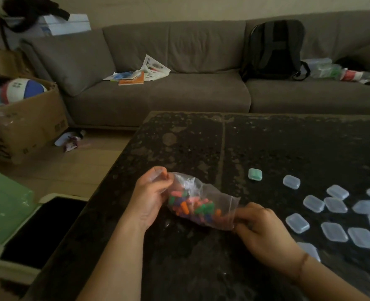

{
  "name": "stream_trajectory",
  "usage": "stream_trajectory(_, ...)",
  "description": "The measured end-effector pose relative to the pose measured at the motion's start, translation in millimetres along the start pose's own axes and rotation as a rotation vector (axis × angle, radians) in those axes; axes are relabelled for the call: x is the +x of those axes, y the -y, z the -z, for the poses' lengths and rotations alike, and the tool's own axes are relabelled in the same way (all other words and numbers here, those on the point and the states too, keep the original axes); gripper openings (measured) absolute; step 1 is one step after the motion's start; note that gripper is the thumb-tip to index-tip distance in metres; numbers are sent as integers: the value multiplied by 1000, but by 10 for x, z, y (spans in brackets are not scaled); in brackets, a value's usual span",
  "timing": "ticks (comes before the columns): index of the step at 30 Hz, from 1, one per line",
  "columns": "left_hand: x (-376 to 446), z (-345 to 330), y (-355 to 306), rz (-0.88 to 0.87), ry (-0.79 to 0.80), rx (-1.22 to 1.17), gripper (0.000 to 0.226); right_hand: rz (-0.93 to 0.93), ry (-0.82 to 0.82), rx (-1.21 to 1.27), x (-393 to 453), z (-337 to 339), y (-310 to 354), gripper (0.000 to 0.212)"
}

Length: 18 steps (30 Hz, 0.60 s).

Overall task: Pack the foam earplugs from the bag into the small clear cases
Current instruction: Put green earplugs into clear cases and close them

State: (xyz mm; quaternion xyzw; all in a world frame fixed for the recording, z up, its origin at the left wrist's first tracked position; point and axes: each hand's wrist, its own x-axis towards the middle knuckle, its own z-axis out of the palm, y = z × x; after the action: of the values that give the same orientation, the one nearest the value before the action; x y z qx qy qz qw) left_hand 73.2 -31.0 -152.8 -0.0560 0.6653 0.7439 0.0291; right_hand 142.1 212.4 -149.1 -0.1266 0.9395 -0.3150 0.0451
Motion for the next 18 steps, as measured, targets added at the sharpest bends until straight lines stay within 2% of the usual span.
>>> stream_trajectory(6,66,-125,75,100,-193,17,10,-16,2,61,113,-31,-52,25)
stream_trajectory(8,91,-185,53,112,-249,23,21,-21,-18,62,162,-7,-48,23)
stream_trajectory(11,92,-281,14,99,-311,-10,19,-19,-43,63,251,26,-26,26)
stream_trajectory(16,48,-305,-152,78,-446,-99,19,-6,58,-131,366,27,-14,40)
stream_trajectory(18,8,-306,-239,83,-453,-199,7,8,96,-204,399,20,-2,45)
